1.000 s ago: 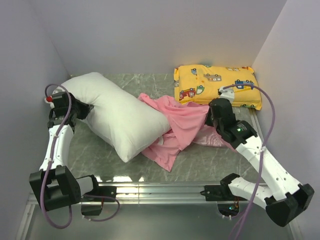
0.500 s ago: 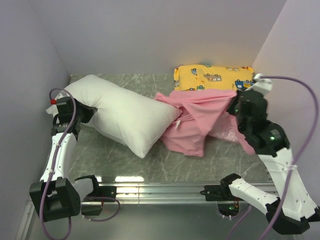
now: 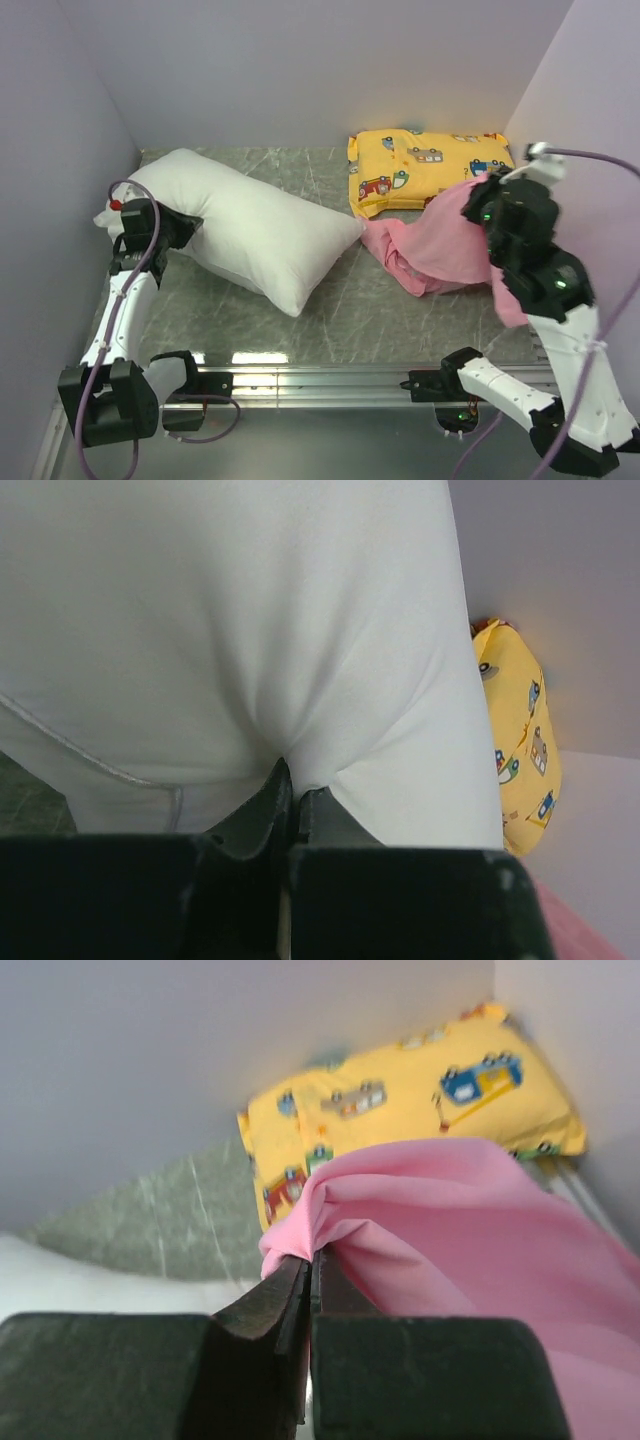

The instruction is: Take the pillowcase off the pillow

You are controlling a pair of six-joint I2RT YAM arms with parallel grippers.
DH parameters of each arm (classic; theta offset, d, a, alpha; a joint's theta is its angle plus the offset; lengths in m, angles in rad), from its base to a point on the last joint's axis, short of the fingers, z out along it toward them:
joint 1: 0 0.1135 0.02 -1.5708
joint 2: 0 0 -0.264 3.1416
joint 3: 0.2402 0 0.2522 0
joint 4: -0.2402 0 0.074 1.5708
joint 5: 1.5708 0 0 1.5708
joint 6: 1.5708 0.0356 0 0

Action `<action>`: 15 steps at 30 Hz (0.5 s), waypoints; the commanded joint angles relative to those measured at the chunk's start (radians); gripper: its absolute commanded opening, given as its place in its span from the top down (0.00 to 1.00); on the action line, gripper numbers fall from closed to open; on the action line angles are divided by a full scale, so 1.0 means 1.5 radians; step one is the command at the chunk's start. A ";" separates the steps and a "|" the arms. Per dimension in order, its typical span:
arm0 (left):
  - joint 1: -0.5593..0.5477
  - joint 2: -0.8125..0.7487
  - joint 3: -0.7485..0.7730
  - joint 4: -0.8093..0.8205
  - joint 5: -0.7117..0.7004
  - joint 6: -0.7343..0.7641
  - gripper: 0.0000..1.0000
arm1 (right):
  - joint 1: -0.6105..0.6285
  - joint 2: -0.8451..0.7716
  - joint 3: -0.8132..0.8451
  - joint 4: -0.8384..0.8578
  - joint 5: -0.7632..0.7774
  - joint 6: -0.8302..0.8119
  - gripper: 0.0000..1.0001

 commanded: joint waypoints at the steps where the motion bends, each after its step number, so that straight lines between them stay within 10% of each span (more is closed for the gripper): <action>1: -0.035 -0.020 -0.010 0.044 0.019 -0.010 0.99 | -0.004 0.030 -0.165 0.070 -0.094 0.017 1.00; 12: -0.070 -0.074 -0.003 0.017 -0.007 0.035 0.96 | 0.035 0.107 -0.681 0.453 -0.275 0.149 1.00; 15: -0.071 -0.096 0.010 0.001 0.005 0.065 0.75 | 0.036 0.069 -0.663 0.431 -0.275 0.143 0.89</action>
